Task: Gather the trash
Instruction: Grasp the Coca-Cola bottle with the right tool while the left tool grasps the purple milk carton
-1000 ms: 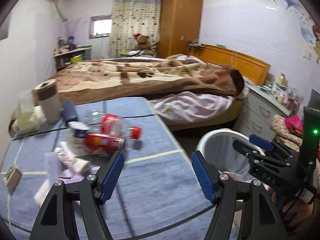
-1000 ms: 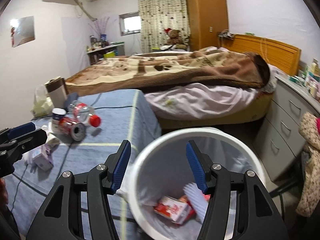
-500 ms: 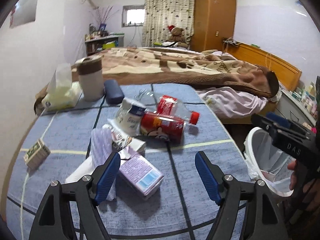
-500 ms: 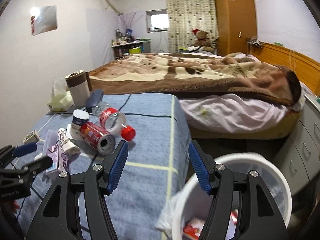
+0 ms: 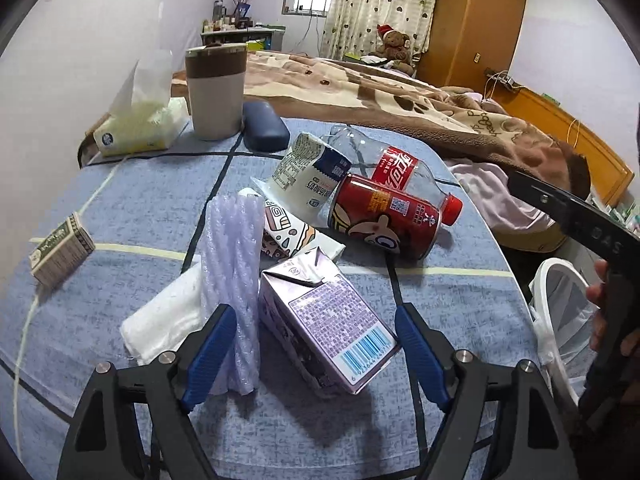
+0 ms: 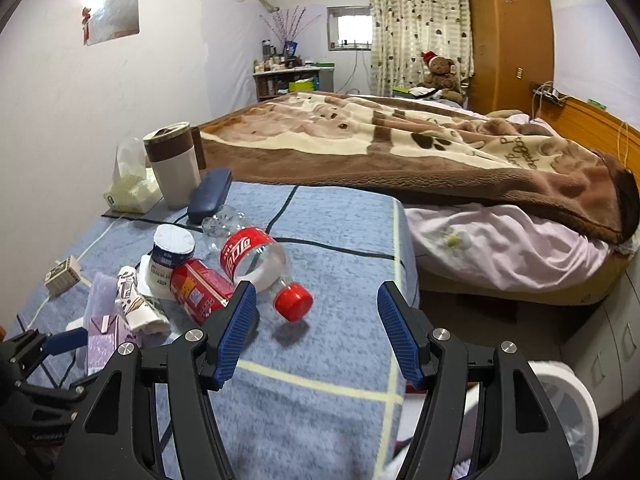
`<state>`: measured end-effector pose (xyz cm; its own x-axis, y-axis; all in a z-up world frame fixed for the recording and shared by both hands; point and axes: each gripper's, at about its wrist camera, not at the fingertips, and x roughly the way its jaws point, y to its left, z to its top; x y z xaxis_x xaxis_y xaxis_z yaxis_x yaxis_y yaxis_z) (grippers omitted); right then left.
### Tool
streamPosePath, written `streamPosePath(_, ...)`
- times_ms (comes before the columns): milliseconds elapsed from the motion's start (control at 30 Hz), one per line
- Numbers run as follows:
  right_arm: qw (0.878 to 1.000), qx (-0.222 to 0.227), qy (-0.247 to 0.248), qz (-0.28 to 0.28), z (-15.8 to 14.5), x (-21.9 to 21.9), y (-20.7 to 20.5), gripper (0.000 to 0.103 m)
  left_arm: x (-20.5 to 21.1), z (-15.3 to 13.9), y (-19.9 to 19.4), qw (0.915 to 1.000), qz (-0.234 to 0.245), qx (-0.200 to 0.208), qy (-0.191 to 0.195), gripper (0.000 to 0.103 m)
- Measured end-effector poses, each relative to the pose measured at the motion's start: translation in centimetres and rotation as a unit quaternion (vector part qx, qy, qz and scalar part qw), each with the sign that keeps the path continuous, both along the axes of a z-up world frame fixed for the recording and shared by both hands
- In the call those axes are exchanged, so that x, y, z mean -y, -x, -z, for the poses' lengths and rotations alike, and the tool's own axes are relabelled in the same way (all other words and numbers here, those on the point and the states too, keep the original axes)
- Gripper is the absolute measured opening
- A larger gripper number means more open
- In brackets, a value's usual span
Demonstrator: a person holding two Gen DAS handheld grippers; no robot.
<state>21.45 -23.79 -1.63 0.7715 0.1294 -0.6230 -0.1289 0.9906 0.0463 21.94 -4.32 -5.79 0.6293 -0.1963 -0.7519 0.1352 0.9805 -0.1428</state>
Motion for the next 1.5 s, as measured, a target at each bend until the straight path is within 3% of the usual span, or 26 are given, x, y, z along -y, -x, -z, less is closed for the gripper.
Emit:
streamPosePath(200,0.999,-0.020,0.002,-0.031,0.8,-1.5,-2.2,0.065,0.5,0.1,-0.1,0.9996,0.024,-0.016,0.006,0.082)
streamPosePath(400,0.997,-0.036,0.002,-0.065,1.0,-3.1,-4.1,0.065,0.6,0.5,-0.3,0.9992,0.032,-0.010,-0.021,0.082)
streamPosePath(633,0.993,-0.069,-0.040,-0.085,1.9,-3.4,-7.2,0.069,-1.4,0.4,-0.7,0.9991,0.021,-0.013,-0.035,0.082)
streamPosePath(1167,0.977,-0.147,0.004,-0.153,4.0,-6.0,-10.7,0.071,-4.5,0.9,-1.2,0.9988,0.001,-0.025,-0.042,0.082)
streamPosePath(1500,0.976,-0.170,0.005,-0.136,4.3,-6.2,-10.6,0.070,-4.6,1.0,-0.4,0.9992,0.016,-0.028,-0.024,0.066)
